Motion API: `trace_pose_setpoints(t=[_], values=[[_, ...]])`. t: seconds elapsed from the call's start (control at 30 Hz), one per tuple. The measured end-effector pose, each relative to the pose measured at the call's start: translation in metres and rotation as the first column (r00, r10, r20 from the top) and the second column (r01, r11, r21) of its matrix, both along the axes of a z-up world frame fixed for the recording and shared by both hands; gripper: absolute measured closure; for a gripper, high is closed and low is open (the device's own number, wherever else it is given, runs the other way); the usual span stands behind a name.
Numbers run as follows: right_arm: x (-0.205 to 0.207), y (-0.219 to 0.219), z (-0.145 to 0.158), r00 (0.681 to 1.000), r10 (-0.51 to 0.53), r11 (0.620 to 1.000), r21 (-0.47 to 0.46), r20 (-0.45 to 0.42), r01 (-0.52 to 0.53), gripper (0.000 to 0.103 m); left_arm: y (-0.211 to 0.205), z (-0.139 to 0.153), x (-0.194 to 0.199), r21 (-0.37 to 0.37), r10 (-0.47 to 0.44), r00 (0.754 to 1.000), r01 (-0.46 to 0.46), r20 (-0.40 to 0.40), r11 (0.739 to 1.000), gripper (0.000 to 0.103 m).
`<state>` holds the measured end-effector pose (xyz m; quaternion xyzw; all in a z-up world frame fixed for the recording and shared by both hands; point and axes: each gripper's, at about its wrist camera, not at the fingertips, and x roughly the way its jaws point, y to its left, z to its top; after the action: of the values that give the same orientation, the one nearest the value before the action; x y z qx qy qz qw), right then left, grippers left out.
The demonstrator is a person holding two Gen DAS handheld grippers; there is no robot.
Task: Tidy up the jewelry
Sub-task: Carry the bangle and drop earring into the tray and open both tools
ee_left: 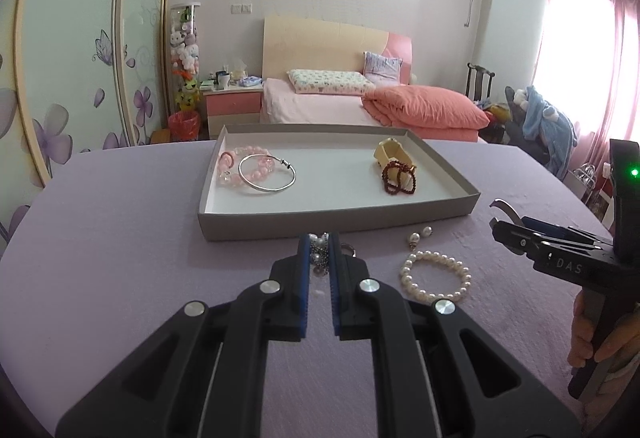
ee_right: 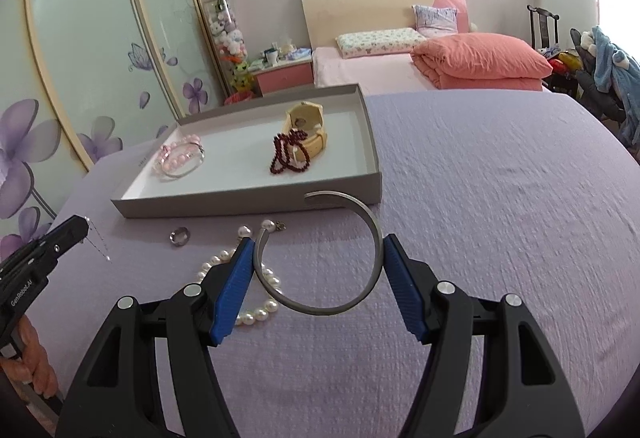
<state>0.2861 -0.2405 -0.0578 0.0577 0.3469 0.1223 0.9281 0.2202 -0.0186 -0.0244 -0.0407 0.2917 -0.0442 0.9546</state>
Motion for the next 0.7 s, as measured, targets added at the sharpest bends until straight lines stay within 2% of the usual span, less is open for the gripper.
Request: trace_pose_setpoints(t=[0.43,0.7], values=[[-0.008,0.016,0.019,0.995,0.013,1.0,0.021,0.095,-0.015,0.038,0.004,0.023,-0.012,-0.047,0.03,0.995,-0.026,0.094,0.999,0.094],[-0.008,0.022,0.049,0.983,0.009,0.999,0.038,0.184,-0.016,0.038,0.009,0.05,-0.011,-0.072,0.064,0.983,-0.052,0.172,0.996,0.093]])
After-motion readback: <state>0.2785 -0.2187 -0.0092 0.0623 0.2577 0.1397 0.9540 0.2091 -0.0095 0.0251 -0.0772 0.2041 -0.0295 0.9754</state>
